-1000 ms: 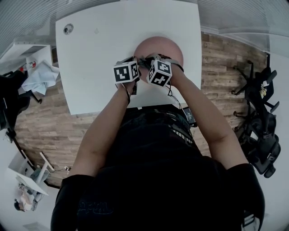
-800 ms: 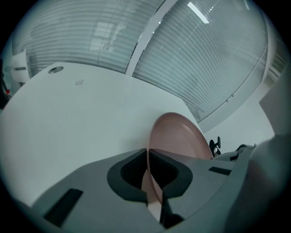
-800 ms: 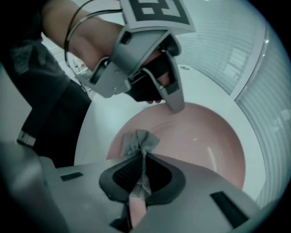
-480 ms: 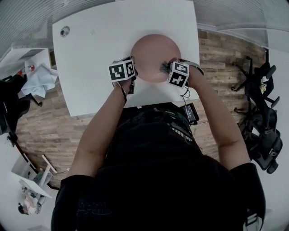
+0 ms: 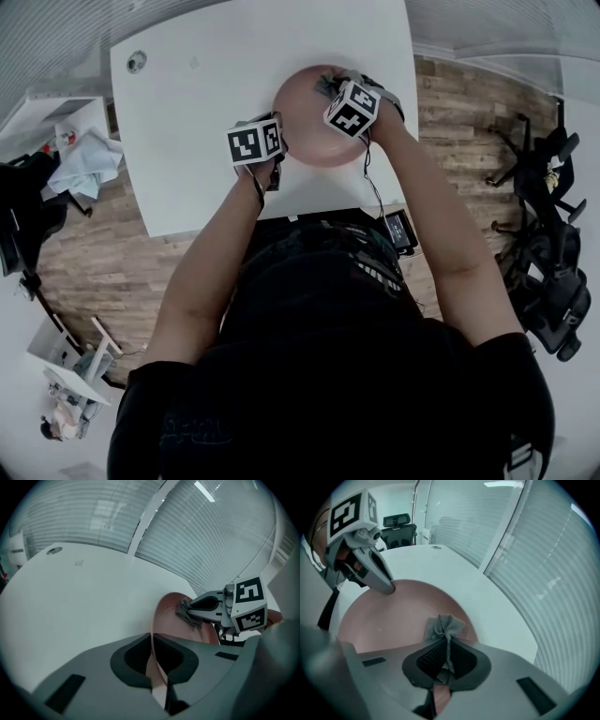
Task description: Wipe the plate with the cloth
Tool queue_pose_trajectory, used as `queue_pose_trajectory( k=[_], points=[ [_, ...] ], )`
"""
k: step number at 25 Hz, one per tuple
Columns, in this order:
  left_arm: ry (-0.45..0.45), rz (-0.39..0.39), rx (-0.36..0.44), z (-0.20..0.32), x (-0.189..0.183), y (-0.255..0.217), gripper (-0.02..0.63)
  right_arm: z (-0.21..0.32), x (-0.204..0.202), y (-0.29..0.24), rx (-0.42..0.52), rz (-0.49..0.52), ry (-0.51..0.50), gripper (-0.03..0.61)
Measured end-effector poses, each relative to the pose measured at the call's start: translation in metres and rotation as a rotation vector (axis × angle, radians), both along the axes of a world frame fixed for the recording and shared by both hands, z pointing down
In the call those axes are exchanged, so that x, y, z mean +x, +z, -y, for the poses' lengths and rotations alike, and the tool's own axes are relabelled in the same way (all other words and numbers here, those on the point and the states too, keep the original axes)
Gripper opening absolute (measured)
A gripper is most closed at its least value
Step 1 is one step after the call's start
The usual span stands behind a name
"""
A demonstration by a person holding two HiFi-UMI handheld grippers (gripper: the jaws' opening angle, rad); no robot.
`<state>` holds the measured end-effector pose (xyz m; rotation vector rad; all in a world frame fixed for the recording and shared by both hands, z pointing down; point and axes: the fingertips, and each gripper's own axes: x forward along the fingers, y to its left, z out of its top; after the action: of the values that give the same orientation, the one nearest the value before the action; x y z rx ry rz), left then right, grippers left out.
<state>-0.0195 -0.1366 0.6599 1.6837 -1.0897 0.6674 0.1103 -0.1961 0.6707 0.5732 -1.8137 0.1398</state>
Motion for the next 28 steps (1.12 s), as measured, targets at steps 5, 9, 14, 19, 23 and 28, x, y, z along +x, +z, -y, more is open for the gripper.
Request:
queue_pose_trajectory(
  k=[5, 9, 14, 19, 23, 28],
  points=[
    [-0.014, 0.003, 0.004, 0.000, 0.000, 0.000, 0.026, -0.023, -0.053, -0.003, -0.014, 0.082, -0.084, 0.034],
    [-0.030, 0.000, 0.008, 0.002, -0.003, 0.000, 0.026, -0.059, -0.070, -0.004, -0.093, 0.118, -0.133, 0.034],
    [-0.022, 0.000, 0.009, 0.002, -0.003, 0.000, 0.026, -0.115, -0.068, -0.005, -0.176, 0.115, -0.186, 0.034],
    [-0.012, 0.004, 0.010, 0.003, -0.003, 0.001, 0.026, -0.149, -0.042, -0.002, -0.216, 0.048, -0.205, 0.034],
    [0.005, 0.011, 0.013, 0.001, -0.001, 0.000, 0.027, -0.151, -0.005, 0.000, -0.239, -0.030, -0.162, 0.034],
    [0.029, 0.021, 0.020, 0.000, -0.001, 0.001, 0.028, -0.123, 0.032, 0.004, -0.186, -0.119, -0.064, 0.035]
  ],
)
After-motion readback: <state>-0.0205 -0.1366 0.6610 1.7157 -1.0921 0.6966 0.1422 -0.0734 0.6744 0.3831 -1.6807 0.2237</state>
